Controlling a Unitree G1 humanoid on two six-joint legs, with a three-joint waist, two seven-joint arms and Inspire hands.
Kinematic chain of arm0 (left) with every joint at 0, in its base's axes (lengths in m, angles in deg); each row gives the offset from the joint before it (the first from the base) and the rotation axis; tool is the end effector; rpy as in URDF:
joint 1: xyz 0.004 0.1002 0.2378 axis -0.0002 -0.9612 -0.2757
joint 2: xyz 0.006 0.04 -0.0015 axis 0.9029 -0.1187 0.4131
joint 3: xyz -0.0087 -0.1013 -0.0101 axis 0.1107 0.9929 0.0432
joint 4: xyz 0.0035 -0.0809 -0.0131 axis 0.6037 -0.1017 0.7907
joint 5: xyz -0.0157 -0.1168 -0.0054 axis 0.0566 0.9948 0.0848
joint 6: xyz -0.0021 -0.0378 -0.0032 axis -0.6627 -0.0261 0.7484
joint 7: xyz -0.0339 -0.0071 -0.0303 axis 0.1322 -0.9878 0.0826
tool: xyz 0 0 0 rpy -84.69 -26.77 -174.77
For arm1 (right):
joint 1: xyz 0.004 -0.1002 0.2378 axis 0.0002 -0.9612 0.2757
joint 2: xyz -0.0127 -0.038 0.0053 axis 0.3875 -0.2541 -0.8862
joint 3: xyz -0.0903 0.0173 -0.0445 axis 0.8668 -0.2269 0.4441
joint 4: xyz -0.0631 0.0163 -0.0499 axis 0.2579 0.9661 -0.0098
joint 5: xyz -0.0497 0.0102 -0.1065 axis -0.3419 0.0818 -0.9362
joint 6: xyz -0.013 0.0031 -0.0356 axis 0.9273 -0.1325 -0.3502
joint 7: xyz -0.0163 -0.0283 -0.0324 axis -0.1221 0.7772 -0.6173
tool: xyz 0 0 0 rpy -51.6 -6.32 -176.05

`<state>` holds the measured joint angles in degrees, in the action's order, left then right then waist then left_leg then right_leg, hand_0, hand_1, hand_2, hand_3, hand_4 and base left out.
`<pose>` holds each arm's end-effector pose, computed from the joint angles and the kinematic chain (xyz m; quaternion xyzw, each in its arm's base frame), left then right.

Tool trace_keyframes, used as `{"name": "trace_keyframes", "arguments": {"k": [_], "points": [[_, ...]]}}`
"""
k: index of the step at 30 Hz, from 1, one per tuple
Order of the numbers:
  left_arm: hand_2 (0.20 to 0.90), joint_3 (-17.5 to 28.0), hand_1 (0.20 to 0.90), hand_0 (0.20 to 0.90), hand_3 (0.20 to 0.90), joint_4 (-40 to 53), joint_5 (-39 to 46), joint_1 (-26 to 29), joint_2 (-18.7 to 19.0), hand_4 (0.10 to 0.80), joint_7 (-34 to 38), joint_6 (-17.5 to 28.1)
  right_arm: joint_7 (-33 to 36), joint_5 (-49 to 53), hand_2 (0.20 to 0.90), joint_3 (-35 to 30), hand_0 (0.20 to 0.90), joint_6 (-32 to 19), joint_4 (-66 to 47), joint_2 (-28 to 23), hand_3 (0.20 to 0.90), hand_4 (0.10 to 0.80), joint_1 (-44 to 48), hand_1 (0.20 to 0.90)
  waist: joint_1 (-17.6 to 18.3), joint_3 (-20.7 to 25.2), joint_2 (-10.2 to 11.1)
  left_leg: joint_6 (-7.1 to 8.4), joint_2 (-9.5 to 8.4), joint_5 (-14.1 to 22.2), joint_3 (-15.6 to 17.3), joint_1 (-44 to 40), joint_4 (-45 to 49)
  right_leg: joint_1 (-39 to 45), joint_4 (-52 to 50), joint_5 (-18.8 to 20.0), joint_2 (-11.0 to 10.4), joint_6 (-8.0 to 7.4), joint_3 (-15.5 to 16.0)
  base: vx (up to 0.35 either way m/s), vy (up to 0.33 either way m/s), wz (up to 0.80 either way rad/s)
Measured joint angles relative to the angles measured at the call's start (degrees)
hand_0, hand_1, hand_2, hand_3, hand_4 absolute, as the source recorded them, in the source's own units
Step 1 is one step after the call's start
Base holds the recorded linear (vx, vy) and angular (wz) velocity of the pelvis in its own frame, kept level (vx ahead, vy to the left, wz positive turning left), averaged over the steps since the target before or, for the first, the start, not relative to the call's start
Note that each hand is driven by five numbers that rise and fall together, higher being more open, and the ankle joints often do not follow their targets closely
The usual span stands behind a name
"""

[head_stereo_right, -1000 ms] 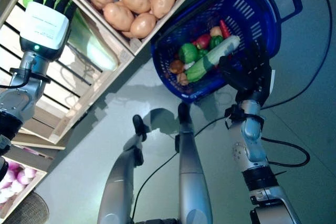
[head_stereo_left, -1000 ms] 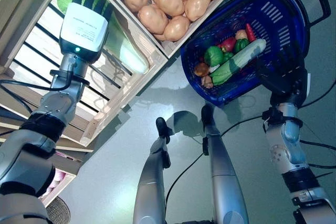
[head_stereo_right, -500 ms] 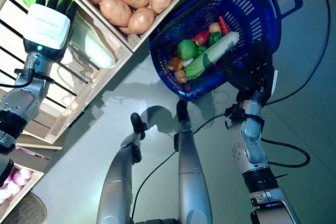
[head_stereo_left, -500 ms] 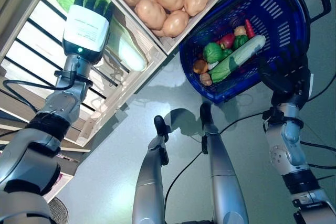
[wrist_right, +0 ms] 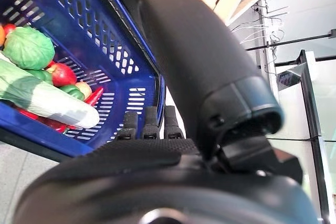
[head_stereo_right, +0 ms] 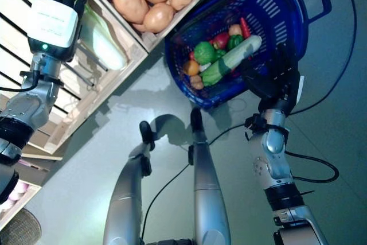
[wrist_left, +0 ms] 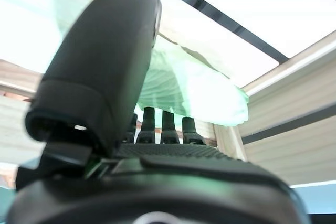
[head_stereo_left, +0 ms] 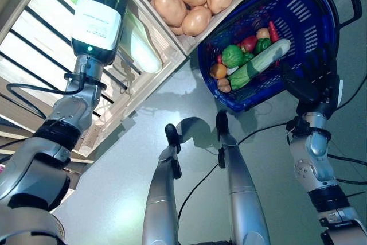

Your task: Put vegetables into the basket

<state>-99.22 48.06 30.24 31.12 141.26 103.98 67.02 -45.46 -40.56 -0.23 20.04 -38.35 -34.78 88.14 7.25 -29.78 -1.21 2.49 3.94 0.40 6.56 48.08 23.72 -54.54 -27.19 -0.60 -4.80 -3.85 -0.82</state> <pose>0.3475 0.2672 0.2194 0.7955 -0.2589 0.2490 0.4880 0.2798 -0.2160 0.1383 0.1617 -0.2361 -0.1623 0.9443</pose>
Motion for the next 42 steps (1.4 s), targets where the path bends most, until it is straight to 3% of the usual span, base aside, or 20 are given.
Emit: {"name": "trace_keyframes", "arguments": {"k": [1,2,18,24,37,42], "points": [[0.34,0.0,0.34,0.34,0.34,0.2,0.0,0.0,0.0,0.427,0.1,0.0,0.0,0.0,0.9,0.0,0.9,0.0,0.0,0.0,0.9,0.8,0.0,0.9,-0.1,0.0,0.0,-0.03,0.0,0.0,0.0,0.1,0.0,0.0,0.0,0.0,0.0,-0.03,0.0,0.0,0.0,0.0],[0.3,0.4,0.3,0.3,0.3,0.8,0.0,0.1,0.0,0.4,0.2,0.0,0.0,0.0,0.9,0.0,0.9,0.0,0.0,0.0,0.9,0.8,0.0,0.9,-0.1,0.0,0.1,-0.06,-0.01,0.0,0.0,0.1,0.0,0.0,0.0,0.0,0.0,-0.05,0.0,0.0,0.0,0.0],[0.3,0.1,0.3,0.3,0.3,-0.3,-0.5,1.7,0.5,0.4,0.0,-0.2,0.0,0.0,0.9,0.2,0.9,0.0,0.0,0.0,0.9,0.8,0.1,0.9,0.6,0.0,0.2,-0.18,-0.04,0.1,0.2,-0.3,0.2,0.5,0.0,0.4,0.0,0.12,0.1,-0.001,-0.004,0.0],[0.3,0.6,0.3,0.3,0.3,-1.3,4.4,-1.8,0.2,0.4,0.5,0.2,0.0,0.0,0.9,0.7,0.9,0.0,-0.2,0.2,0.9,0.8,-0.4,0.9,1.1,0.0,0.4,-0.17,0.02,0.1,0.3,-3.2,-0.4,3.2,0.4,0.4,0.0,0.14,0.1,-0.003,-0.016,-0.02],[0.3,10.7,0.3,0.3,0.3,5.4,13.6,-16.3,0.0,0.4,3.6,9.8,0.0,-0.2,0.9,0.7,0.9,0.0,-0.8,4.2,0.9,0.8,-3.5,0.9,-1.3,0.0,1.8,0.75,-0.01,-4.2,-0.1,-18.2,-13.2,16.0,6.9,1.0,-0.1,0.88,2.9,-0.011,-0.024,0.02],[0.3,18.2,0.3,0.3,0.3,10.2,17.6,-21.0,-0.5,0.4,3.9,12.8,-0.2,-0.3,0.9,0.5,0.9,0.0,-1.6,4.8,0.9,0.8,-4.7,0.9,-2.4,0.0,1.8,0.98,0.23,-5.6,-0.5,-24.0,-17.7,21.3,9.7,1.1,0.0,0.98,4.5,0.013,-0.032,0.02]]}}
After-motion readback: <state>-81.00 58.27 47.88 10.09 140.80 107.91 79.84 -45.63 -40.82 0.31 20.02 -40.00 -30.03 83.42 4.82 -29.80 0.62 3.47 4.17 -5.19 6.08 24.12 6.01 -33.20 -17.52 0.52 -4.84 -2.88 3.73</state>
